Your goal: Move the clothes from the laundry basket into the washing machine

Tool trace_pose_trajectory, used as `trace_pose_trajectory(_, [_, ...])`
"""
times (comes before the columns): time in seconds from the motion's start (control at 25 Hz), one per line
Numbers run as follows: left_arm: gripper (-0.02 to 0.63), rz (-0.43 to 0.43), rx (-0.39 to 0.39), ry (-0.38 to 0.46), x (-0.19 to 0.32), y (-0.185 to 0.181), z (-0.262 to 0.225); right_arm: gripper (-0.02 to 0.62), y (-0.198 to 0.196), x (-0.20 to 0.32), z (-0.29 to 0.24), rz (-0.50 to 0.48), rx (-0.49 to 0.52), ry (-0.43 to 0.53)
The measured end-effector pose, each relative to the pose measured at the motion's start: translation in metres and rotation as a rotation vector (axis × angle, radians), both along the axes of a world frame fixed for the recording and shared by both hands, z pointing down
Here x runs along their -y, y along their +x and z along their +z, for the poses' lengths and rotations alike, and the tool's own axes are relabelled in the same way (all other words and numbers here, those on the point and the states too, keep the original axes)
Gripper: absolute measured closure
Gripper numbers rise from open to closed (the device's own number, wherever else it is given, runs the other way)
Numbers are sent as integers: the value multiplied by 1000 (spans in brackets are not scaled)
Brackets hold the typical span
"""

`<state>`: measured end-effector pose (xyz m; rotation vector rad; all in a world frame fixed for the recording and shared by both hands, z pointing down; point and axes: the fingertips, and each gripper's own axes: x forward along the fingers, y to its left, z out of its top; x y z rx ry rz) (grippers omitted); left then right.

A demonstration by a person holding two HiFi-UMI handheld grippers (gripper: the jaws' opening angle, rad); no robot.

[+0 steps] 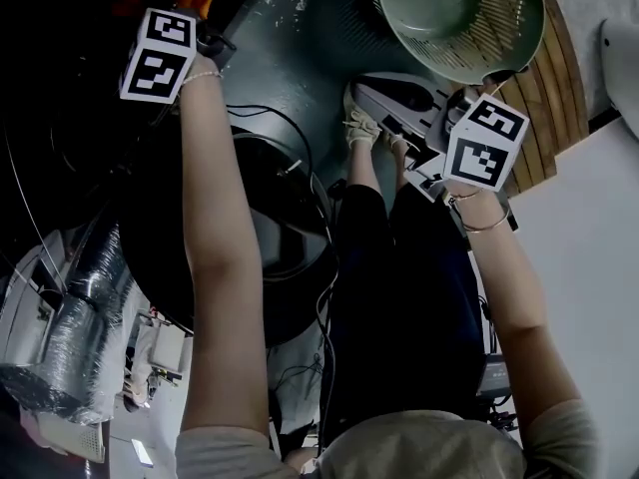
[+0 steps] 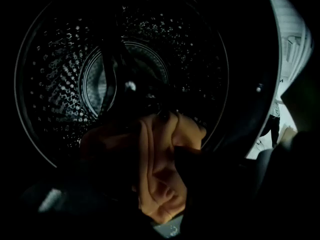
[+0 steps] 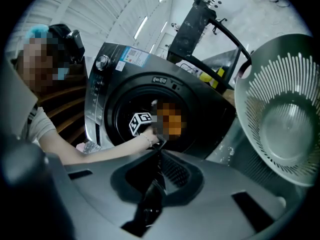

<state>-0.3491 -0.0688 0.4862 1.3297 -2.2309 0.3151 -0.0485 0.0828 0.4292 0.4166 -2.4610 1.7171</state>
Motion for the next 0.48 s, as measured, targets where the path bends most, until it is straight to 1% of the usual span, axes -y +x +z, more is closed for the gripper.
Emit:
trace_pose_trajectory(0.12, [362,12,-43,-39,-28,24,16,574,2,-2,2,-3,-3,-7])
trace_pose_trajectory(0.24, [360,61,-84,-121,-46,48,46,574,2,-1,3,-1,-5,-10])
trace_pose_trajectory(0.36, [362,82,-69,-191,-42,38,69,574,0,0,5,-3,-3,-7])
trace_pose_trajectory(0.44, [364,90,-79,-228,-37,31,79,574,2,3,7,-3,-7,-3])
trace_pose_trajectory(0.48, [386,102,-90,-244,-35,30,84,574,3,4,8,-1,-11,-2])
